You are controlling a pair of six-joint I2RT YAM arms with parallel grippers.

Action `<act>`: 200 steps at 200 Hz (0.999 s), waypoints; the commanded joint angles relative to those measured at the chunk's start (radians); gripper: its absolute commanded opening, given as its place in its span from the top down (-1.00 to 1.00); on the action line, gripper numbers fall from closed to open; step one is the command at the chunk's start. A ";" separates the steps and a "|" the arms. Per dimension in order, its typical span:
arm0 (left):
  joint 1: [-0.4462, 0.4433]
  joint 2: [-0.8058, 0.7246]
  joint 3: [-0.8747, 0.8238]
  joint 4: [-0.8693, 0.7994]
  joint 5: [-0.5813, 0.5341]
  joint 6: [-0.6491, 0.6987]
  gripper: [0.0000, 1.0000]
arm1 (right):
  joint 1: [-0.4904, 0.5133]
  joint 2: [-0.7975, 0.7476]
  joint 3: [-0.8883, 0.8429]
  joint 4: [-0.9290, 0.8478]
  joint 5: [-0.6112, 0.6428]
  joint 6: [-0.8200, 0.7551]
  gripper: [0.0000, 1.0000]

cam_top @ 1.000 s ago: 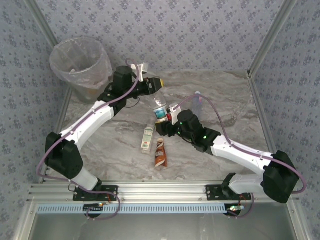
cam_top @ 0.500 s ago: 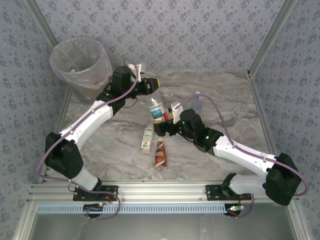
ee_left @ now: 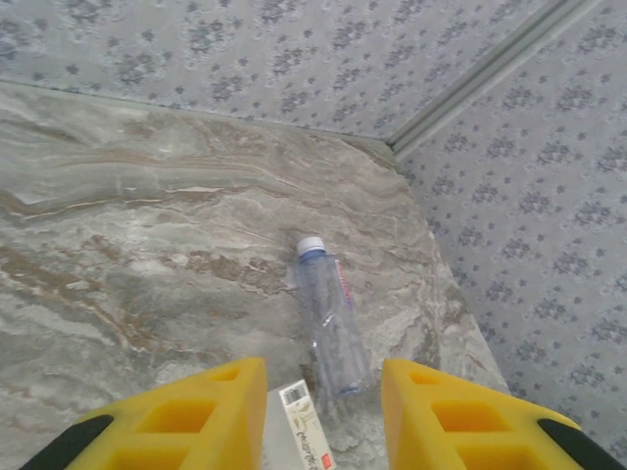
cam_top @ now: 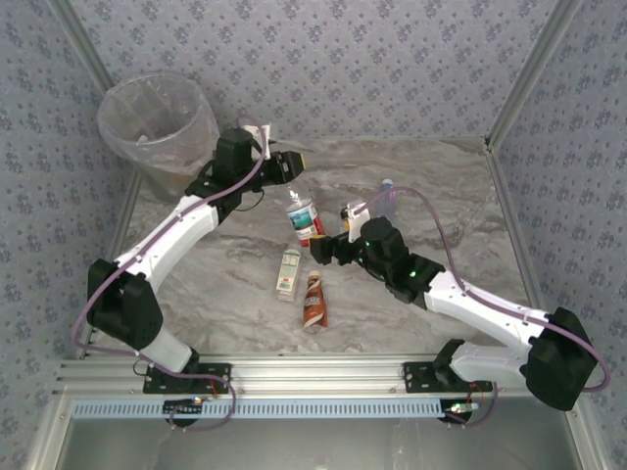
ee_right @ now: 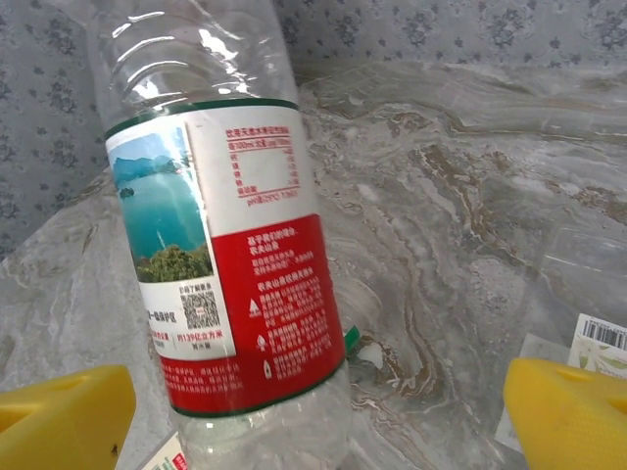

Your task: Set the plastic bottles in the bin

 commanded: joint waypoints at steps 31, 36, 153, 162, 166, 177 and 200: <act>0.014 -0.054 0.026 -0.023 -0.076 0.052 1.00 | -0.005 -0.049 -0.063 0.084 0.103 0.041 -0.98; 0.015 -0.059 0.030 -0.024 -0.084 0.059 1.00 | -0.005 -0.055 -0.067 0.084 0.119 0.045 -0.98; 0.017 -0.108 0.162 0.008 -0.359 0.247 1.00 | -0.014 -0.118 -0.121 0.047 0.329 0.125 -0.98; 0.017 -0.099 0.188 0.004 -0.393 0.259 1.00 | -0.014 -0.116 -0.122 0.054 0.336 0.126 -0.98; 0.017 -0.095 0.203 -0.003 -0.403 0.269 1.00 | -0.014 -0.116 -0.122 0.056 0.335 0.127 -0.98; 0.017 -0.076 0.255 -0.026 -0.418 0.297 1.00 | -0.016 -0.113 -0.120 0.060 0.336 0.125 -0.98; 0.020 -0.036 0.349 -0.058 -0.480 0.353 1.00 | -0.016 -0.110 -0.115 0.060 0.331 0.117 -0.97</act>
